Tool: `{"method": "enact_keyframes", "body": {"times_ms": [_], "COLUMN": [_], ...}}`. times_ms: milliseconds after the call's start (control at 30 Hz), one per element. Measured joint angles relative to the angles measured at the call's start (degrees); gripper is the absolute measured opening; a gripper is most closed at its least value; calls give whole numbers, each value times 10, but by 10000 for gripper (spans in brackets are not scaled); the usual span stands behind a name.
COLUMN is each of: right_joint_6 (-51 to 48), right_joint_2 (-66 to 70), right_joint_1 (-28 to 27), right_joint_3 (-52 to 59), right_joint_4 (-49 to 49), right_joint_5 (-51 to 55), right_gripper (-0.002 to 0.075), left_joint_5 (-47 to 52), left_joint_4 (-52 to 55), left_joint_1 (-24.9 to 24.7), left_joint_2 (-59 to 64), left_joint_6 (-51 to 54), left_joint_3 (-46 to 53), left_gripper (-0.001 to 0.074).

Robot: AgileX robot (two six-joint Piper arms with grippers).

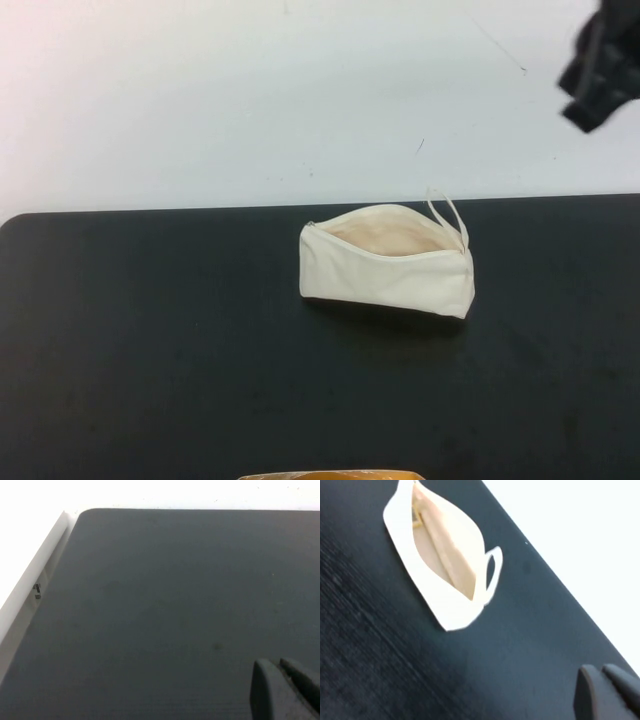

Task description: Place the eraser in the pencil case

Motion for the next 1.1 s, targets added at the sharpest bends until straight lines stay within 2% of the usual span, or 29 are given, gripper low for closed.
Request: {"method": "enact_keyframes", "body": {"times_ms": [167, 367, 567, 700, 833, 1100], "right_joint_6": [20, 38, 49, 51, 52, 54], "right_joint_2": [-88, -242, -401, -482, -528, -537], "right_joint_1": [0, 0, 0, 0, 0, 0], "right_joint_3": [83, 262, 478, 580, 639, 698], "right_joint_4": [2, 30, 89, 115, 138, 148], "right_joint_5": [0, -12, -110, -186, -188, -132], "right_gripper": [7, 6, 6, 6, 6, 5], "left_joint_5": [0, 0, 0, 0, 0, 0], "left_joint_4": [0, 0, 0, 0, 0, 0], "left_joint_1": [0, 0, 0, 0, 0, 0], "left_joint_2": [0, 0, 0, 0, 0, 0], "left_joint_6": [0, 0, 0, 0, 0, 0], "left_joint_3": [0, 0, 0, 0, 0, 0], "left_gripper": [-1, -1, -1, -1, -1, -1]}}
